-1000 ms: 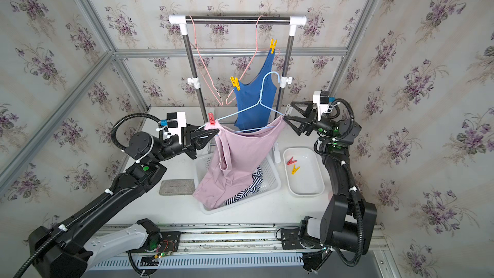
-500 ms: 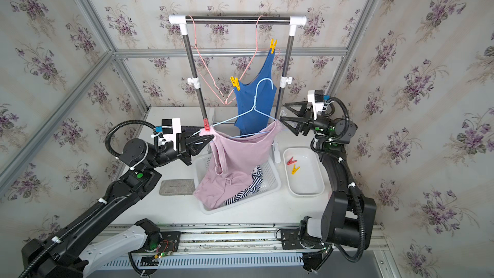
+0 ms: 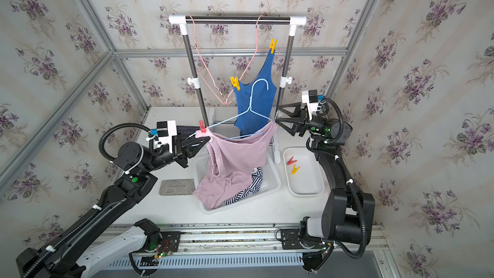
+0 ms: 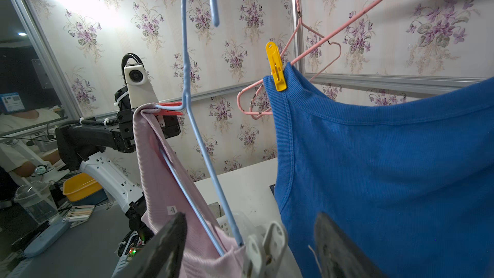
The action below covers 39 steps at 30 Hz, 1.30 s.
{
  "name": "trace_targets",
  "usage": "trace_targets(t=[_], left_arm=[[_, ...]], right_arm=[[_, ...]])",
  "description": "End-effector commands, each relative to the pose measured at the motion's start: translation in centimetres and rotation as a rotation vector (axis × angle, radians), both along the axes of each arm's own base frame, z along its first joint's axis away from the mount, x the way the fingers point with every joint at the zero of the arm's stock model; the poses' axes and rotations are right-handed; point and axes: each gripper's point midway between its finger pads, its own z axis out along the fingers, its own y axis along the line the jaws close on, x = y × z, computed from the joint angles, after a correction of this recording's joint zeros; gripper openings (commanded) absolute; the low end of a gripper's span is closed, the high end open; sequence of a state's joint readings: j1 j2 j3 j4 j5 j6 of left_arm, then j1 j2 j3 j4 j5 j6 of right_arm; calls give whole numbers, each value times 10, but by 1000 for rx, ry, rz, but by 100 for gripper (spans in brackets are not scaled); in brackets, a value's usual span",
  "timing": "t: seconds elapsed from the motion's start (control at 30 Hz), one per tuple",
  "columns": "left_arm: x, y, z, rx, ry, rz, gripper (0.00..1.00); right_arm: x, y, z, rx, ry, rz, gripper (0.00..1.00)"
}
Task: Remove the clothespins securing tank tops to the hanger
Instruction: Remove the clothespin from the hanger.
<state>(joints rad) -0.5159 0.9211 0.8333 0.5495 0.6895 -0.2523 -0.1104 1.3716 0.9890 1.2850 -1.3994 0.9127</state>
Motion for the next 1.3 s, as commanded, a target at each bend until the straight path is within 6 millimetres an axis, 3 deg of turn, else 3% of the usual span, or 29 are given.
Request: trace_targets(t=[0.0,0.27,0.6,0.67,0.8,0.83,1.07,1.27], left_arm=[[-5,1,13,-27,-44,-11,0],[-5,1,14,-34,-46,-20,0],[-4,0,15,-34,-47,-18,0],[-3,0,16,-35,-47,-17,0],[-1,-1,16,-35,-44,-18,0],[0,-1,16,-36,-43,-16,0],[2,-1,14,-38,-35,-8,0],[2,-4,3,-23,-7,-28,0]], right_arm=[[-4,1,6,-2,-43,-1,68],[0,0,2,4,-13,-6,58],[3,0,-2,4,-2,-6,37],[3,0,-3,4,4,-5,30],[4,0,-4,5,6,-6,3],[4,0,-5,6,7,-7,0],[9,-1,-8,7,13,-25,0],[17,-4,3,-4,-11,-71,0]])
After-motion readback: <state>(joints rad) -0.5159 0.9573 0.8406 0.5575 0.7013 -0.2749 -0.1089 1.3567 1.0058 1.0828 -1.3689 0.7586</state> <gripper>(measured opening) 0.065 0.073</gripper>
